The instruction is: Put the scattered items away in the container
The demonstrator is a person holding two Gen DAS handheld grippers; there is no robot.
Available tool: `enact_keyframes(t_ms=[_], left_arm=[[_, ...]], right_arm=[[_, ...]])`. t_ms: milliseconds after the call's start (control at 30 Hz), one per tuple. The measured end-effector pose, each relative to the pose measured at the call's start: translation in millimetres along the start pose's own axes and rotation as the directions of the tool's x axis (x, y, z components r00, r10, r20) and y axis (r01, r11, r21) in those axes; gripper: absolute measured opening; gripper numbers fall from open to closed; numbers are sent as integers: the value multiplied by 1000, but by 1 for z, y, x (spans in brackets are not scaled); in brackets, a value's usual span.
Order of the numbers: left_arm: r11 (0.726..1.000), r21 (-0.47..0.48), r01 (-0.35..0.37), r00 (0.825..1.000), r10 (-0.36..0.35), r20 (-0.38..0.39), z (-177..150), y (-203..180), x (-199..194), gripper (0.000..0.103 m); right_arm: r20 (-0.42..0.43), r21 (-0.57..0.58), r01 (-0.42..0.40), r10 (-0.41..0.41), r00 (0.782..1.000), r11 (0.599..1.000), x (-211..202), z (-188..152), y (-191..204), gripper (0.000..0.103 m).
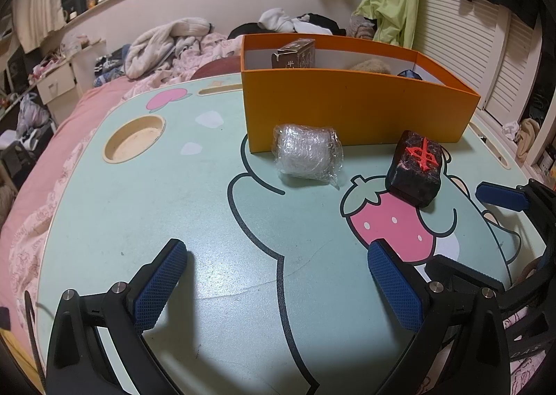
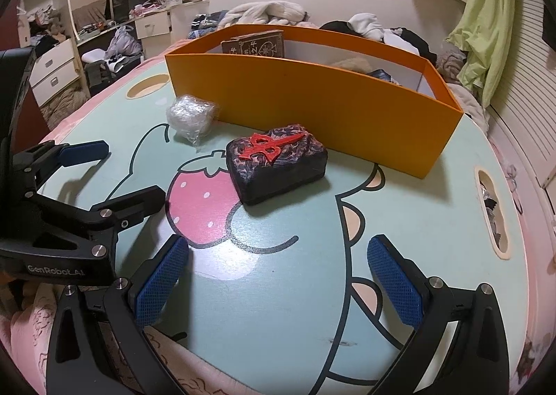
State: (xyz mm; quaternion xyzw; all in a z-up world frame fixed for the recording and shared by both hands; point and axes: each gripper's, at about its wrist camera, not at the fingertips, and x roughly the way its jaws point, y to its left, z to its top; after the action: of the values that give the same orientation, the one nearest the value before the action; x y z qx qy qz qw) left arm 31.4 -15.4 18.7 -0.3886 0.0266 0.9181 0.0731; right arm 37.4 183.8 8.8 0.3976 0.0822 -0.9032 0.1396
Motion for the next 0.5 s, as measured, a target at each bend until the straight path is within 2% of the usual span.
enact_keyframes(t_ms=[300, 500], left_arm=[[1000, 0, 0, 1000, 0, 1, -1, 0, -1, 103], [1000, -1, 3, 1000, -3, 2, 2, 0, -2, 103]], right_arm=[[9, 8, -4, 3, 1000, 1000, -3, -2, -6, 102], [42, 89, -98, 94, 995, 991, -7, 9, -21, 102]])
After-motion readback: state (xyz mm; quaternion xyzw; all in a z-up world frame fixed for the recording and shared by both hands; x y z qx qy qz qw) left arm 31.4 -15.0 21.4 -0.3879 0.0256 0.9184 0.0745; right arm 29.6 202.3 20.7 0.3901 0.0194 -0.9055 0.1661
